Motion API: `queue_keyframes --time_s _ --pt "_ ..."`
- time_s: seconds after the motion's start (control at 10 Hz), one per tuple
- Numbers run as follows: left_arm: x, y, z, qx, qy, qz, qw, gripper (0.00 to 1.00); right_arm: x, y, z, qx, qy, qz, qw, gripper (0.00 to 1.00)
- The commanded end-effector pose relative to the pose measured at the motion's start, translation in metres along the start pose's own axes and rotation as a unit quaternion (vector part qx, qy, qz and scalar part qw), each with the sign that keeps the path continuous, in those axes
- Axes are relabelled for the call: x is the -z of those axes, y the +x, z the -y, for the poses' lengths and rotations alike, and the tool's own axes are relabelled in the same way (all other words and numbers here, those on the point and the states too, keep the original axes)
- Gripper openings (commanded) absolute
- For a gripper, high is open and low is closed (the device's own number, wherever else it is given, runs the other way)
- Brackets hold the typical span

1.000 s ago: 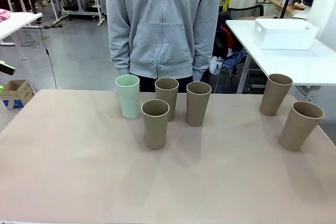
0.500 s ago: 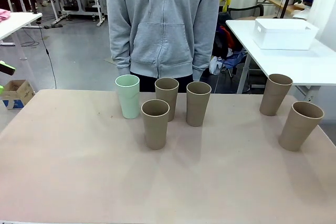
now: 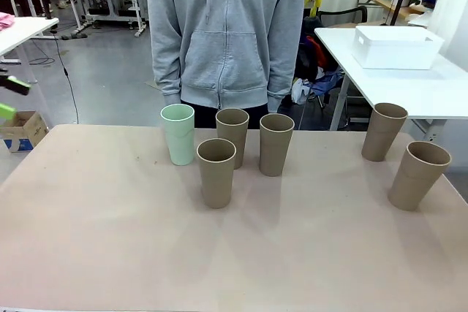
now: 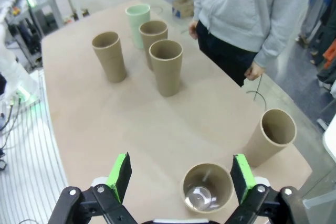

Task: Stack the cups and store them in the basket.
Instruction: Pick up two Reusable plastic cups , one in each hand.

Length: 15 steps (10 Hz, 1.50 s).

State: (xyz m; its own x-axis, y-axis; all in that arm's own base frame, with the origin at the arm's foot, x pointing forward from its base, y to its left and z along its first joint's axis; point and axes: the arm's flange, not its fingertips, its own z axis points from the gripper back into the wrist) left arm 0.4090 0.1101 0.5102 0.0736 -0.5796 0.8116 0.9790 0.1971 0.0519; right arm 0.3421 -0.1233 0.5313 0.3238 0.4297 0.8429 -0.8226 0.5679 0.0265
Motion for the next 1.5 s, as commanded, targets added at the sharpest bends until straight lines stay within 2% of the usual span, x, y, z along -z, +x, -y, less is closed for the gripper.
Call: queue_keyframes --time_s 0.0,0.2,0.4,0.5,0.6,0.7,0.8,0.9,1.0,1.3,1.4 --pt "0.013 0.003 -0.05 0.019 -0.047 0.044 0.998 1.0 0.008 -0.008 0.066 -0.009 0.047 0.045 0.998 1.0" --pt "0.039 -0.012 -0.082 0.019 -0.087 0.078 0.993 1.0 0.012 -0.035 0.108 -0.035 0.054 0.07 0.995 1.0" --pt "0.067 -0.03 -0.104 0.047 -0.102 0.133 0.985 1.0 0.017 -0.065 0.145 -0.067 0.087 0.102 0.989 1.0" --pt "0.083 -0.037 -0.107 0.077 -0.128 0.164 0.975 1.0 0.023 -0.08 0.158 -0.066 0.106 0.102 0.987 1.0" --pt "0.101 -0.045 -0.113 0.088 -0.154 0.172 0.969 1.0 0.028 -0.097 0.171 -0.061 0.123 0.09 0.986 1.0" --pt "0.118 -0.048 -0.116 0.089 -0.151 0.172 0.969 1.0 0.027 -0.112 0.181 -0.045 0.143 0.088 0.985 1.0" --pt "0.134 -0.045 -0.113 0.085 -0.142 0.171 0.971 1.0 0.021 -0.122 0.182 -0.035 0.164 0.098 0.981 1.0" --pt "0.135 -0.041 -0.105 0.067 -0.168 0.162 0.97 1.0 0.014 -0.111 0.165 -0.02 0.217 0.115 0.969 1.0" --pt "0.132 -0.053 -0.111 0.08 -0.152 0.165 0.971 1.0 0.037 -0.129 0.163 -0.025 0.147 0.101 0.984 1.0" --pt "0.132 -0.053 -0.111 0.08 -0.152 0.165 0.971 1.0 0.037 -0.129 0.163 -0.025 0.147 0.101 0.984 1.0" --pt "0.136 -0.054 -0.111 0.076 -0.155 0.166 0.971 1.0 0.033 -0.132 0.171 -0.024 0.164 0.105 0.981 1.0"
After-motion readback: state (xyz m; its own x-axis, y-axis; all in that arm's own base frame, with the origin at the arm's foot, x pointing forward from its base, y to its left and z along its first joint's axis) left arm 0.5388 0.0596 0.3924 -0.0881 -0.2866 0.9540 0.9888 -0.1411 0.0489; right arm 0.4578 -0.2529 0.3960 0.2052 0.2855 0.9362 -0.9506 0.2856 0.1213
